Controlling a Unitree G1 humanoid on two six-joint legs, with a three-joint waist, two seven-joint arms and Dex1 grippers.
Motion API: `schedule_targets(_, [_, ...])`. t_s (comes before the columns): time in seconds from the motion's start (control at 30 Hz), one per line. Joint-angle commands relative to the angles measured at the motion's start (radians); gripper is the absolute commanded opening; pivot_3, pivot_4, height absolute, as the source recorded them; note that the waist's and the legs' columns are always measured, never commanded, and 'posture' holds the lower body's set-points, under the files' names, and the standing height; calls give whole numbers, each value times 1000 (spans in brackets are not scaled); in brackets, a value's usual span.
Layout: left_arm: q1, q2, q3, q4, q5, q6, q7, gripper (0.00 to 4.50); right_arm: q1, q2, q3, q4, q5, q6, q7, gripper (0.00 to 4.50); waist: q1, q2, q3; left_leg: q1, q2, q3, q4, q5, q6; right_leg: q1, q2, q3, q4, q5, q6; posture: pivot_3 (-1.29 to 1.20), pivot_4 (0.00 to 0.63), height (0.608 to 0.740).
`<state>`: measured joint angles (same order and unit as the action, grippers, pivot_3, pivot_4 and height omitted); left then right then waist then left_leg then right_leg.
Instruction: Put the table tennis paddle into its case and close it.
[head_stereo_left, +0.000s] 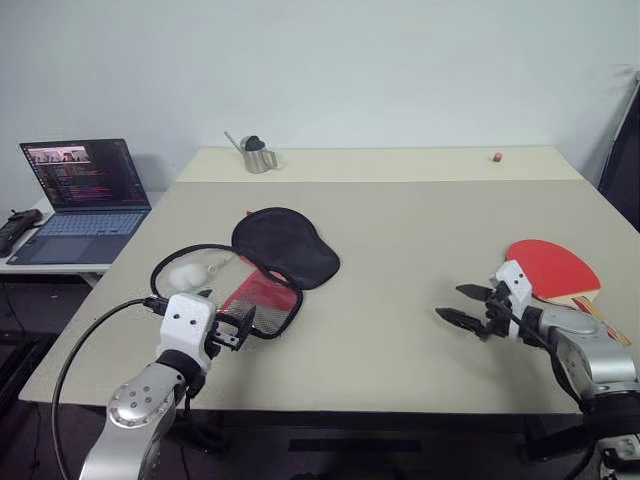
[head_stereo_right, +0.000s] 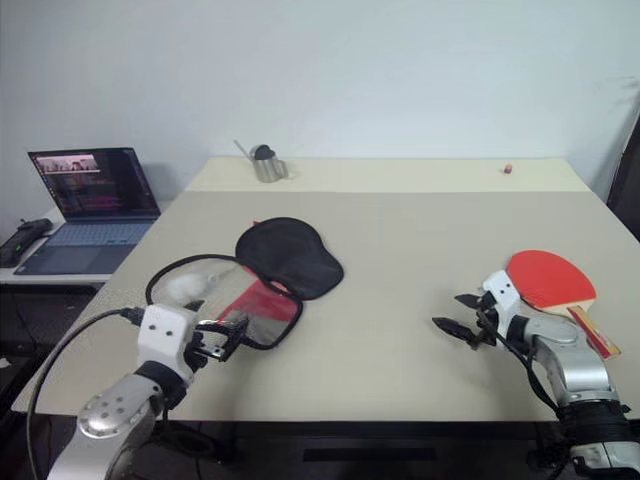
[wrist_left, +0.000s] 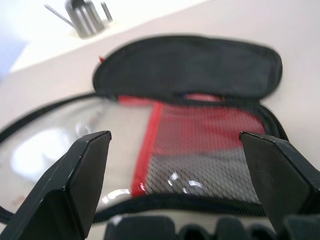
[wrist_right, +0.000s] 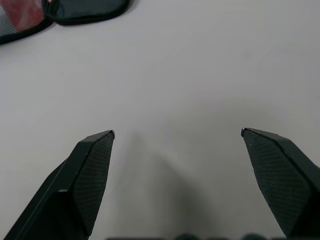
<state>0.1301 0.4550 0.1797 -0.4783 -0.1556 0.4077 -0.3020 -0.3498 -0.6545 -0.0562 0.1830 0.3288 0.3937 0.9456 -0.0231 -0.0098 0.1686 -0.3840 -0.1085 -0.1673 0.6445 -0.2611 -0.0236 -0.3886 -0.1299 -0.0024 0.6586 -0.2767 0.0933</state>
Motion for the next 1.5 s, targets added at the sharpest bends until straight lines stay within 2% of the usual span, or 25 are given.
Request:
schedule_targets(0.03, [-20,-11,-6,-21,18,-7,19,4500,-12,-35,-9,-44,3,9,24,4454,2,0,0,0,0,0,0,0,0,0,0,0,0,0,0,0,150,740])
schedule_targets(0.27, [-46,-31,-13,7,15,-38,-2,4500,-52,-20,-7,-47,9,20,12,4454,3,0,0,1,1,1,0,0,0,0,1,1,0,0,0,0,150,740])
schedule_targets(0.47, [-68,-36,46,37,-5,-86,6,4500,-83,1,13,-62,13,32,18,4454,4,0,0,1,1,1,0,0,0,0,1,1,0,0,0,0,150,740])
schedule_targets(0.67, [-68,-10,108,85,-18,-142,-25,4500,-95,79,51,-102,23,53,-11,4454,3,0,0,1,1,1,0,0,0,0,1,1,0,0,0,0,150,740])
schedule_targets(0.87, [-194,24,105,187,-34,-167,-68,4500,-99,105,47,-160,57,96,-15,4454,17,0,0,1,1,0,0,0,0,0,1,1,0,0,0,0,150,740])
schedule_targets(1.07, [-324,60,114,305,-33,-199,-88,4500,-195,184,48,-146,92,134,-62,4454,14,0,0,1,1,0,0,1,-3,-1,2,2,0,0,0,0,150,740])
schedule_targets(1.5, [-453,37,-26,456,-17,-216,-172,4500,-207,230,74,-171,81,115,-94,4454,15,0,0,1,1,-2,0,0,-5,-1,3,1,-1,0,0,0,150,740])
